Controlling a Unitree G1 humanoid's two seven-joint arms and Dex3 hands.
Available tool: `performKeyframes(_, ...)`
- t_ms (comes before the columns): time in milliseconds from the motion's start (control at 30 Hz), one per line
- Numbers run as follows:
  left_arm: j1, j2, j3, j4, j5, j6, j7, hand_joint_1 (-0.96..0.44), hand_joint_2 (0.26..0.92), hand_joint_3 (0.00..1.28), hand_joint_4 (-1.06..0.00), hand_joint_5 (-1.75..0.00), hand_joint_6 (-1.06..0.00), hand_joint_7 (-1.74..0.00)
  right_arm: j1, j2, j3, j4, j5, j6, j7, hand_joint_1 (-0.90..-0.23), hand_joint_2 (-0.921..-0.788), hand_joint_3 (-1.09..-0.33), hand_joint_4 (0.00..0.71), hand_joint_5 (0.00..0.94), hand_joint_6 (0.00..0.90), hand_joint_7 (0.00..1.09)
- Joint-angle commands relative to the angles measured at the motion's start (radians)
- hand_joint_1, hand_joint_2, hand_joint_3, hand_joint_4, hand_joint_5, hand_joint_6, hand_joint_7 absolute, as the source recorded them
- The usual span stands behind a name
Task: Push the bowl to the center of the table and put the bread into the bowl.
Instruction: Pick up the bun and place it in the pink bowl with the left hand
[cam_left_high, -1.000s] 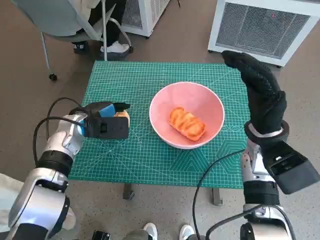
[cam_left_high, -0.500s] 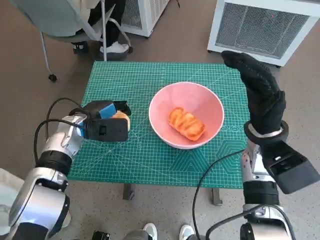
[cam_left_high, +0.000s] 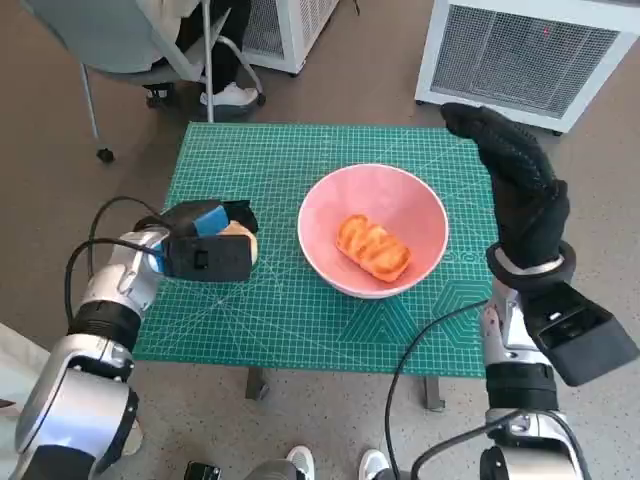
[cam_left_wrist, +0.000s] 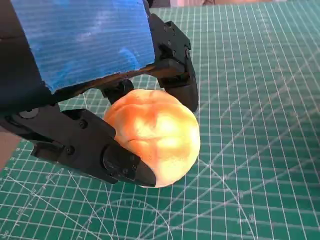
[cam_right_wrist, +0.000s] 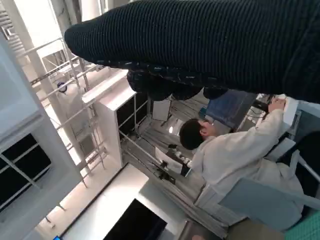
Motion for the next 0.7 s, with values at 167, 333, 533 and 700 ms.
performKeyframes(167, -0.050, 0.031, 0.079, -0.178, -0.077, 0.000, -0.031, 0.00, 0.920, 0.11, -0.65, -1.21, -0.56, -1.22, 0.025, 0.000, 0.002, -0.003, 0.008, 0.023, 0.014, -0.604, -0.921, -0.767, 0.321, 0.011, -0.001, 0.69)
performKeyframes(333, -0.037, 0.024, 0.117, -0.317, -0.110, 0.015, -0.039, 0.00, 0.920, 0.10, -0.66, -1.21, -0.57, -1.20, 0.023, 0.000, 0.001, -0.002, 0.010, 0.026, 0.016, -0.607, -0.921, -0.766, 0.321, 0.011, -0.001, 0.69)
performKeyframes(533, -0.030, -0.014, 0.141, -0.493, -0.132, 0.031, -0.024, 0.00, 0.920, 0.10, -0.68, -1.18, -0.57, -1.22, 0.018, 0.001, 0.000, 0.003, 0.013, 0.028, 0.021, -0.611, -0.921, -0.764, 0.321, 0.011, -0.001, 0.69)
performKeyframes(700, -0.024, -0.053, 0.136, -0.590, -0.126, 0.046, -0.014, 0.00, 0.920, 0.09, -0.69, -1.15, -0.57, -1.25, 0.017, 0.001, 0.000, 0.002, 0.012, 0.028, 0.022, -0.612, -0.921, -0.764, 0.321, 0.011, -0.001, 0.69)
